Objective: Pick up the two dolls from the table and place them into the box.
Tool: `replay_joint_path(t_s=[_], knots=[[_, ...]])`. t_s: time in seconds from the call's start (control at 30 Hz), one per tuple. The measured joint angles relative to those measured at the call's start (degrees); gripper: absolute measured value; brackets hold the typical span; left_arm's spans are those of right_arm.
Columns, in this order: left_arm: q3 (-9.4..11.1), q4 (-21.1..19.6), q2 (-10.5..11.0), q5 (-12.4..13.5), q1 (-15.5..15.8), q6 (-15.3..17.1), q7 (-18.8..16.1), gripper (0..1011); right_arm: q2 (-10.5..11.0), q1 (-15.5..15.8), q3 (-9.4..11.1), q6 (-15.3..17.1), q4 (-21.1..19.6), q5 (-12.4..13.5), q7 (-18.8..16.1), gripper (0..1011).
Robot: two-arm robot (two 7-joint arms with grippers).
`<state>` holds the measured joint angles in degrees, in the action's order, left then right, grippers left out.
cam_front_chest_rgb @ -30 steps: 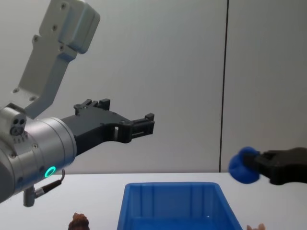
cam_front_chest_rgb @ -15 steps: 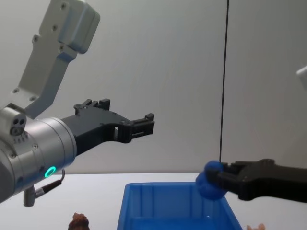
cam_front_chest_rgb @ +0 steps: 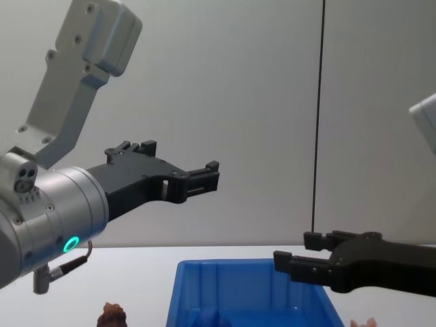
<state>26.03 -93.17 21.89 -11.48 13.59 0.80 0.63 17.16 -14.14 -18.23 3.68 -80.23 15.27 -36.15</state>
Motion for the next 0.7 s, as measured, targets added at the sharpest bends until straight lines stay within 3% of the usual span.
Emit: replay_joint_path(t_s=[0.37, 0.7], knots=[[0.00, 0.00, 0.00, 0.00, 0.00, 0.00, 0.00, 1001, 2.56, 2.38, 1.38, 0.43, -2.10, 1.49, 1.93, 1001], [0.00, 0.00, 0.00, 0.00, 0.00, 0.00, 0.00, 1001, 6.15, 6.13, 3.16, 1.77, -4.87, 3.20, 4.26, 1001]])
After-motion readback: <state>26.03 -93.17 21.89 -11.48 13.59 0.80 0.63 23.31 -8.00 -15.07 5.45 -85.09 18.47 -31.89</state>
